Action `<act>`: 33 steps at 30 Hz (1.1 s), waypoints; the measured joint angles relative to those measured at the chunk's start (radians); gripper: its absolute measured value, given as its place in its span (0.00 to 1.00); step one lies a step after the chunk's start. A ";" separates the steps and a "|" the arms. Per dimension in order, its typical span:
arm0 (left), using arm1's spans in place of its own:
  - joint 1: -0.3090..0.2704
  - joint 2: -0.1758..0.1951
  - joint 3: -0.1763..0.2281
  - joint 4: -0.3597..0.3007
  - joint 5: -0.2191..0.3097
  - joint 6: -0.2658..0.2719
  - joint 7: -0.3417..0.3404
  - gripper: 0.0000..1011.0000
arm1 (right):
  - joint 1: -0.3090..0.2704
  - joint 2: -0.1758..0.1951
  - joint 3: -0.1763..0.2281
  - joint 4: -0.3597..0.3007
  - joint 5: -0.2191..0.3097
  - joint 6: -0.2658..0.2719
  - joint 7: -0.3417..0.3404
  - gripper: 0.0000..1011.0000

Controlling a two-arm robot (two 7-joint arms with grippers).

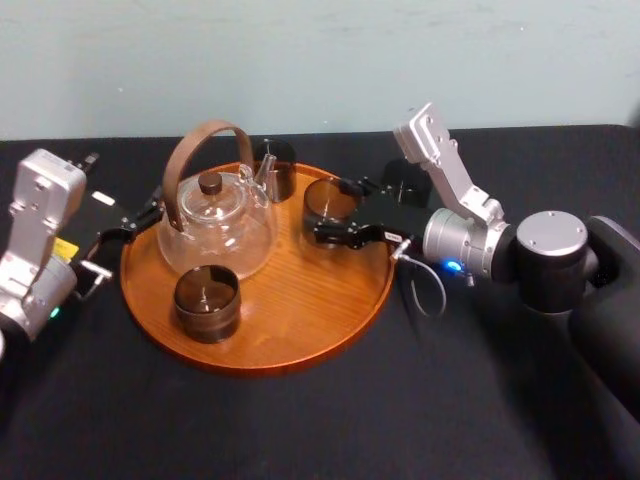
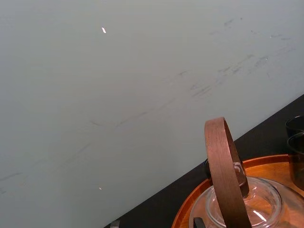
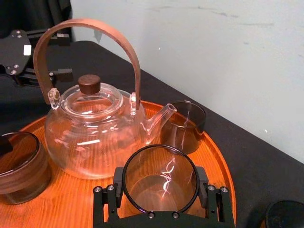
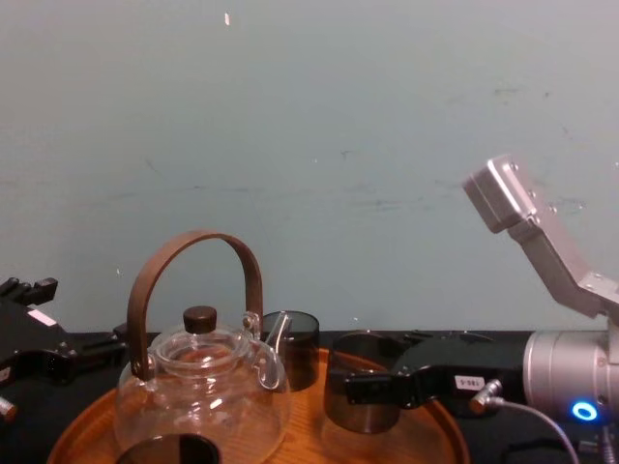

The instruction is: Pick up the glass from the table and place it on the tray.

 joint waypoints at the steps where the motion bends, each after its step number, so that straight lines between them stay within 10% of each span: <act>1: 0.000 0.000 0.000 0.000 0.000 0.000 0.000 0.99 | 0.000 0.001 0.001 0.000 0.002 -0.002 0.002 0.90; 33: 0.000 0.000 0.000 0.000 0.000 0.000 0.000 0.99 | 0.003 -0.003 -0.008 0.048 0.005 -0.014 0.004 0.90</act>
